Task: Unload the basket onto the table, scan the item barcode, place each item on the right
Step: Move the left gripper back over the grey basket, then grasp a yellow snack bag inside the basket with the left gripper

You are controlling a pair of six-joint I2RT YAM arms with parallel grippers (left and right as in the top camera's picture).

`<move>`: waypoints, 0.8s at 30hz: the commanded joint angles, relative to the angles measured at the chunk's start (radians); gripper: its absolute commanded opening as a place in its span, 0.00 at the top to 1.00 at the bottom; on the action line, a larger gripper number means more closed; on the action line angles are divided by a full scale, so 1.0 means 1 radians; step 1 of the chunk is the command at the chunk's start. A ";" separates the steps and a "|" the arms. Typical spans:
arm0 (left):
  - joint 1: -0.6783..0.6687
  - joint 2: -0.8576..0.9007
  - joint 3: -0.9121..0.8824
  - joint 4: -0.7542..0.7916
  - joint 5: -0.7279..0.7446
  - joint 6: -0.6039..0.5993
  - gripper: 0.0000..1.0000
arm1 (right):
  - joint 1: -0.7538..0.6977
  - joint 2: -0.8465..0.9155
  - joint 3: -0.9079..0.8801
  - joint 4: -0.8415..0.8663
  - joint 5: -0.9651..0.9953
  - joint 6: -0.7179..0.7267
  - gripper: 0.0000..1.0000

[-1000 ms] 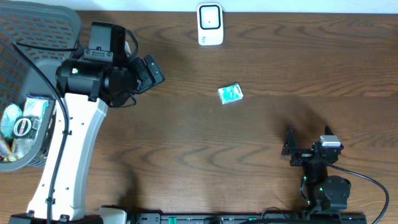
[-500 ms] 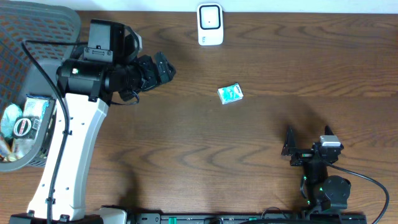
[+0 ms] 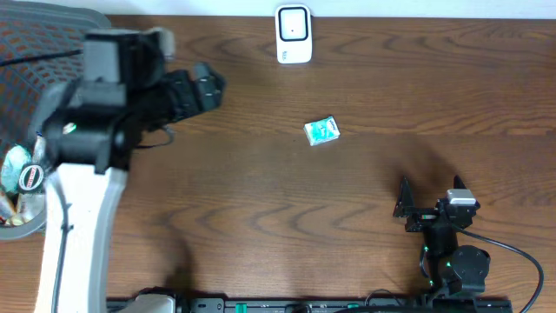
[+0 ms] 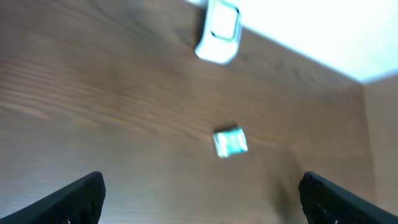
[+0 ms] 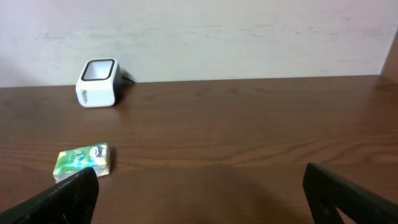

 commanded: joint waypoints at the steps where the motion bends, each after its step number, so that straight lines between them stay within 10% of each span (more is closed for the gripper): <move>1: 0.085 -0.059 0.022 -0.004 -0.056 0.018 0.02 | -0.004 -0.001 -0.002 -0.004 0.001 0.003 0.01; 24: 0.875 0.042 0.022 -0.033 -0.062 0.087 0.02 | -0.004 -0.001 -0.002 -0.004 0.001 0.003 0.01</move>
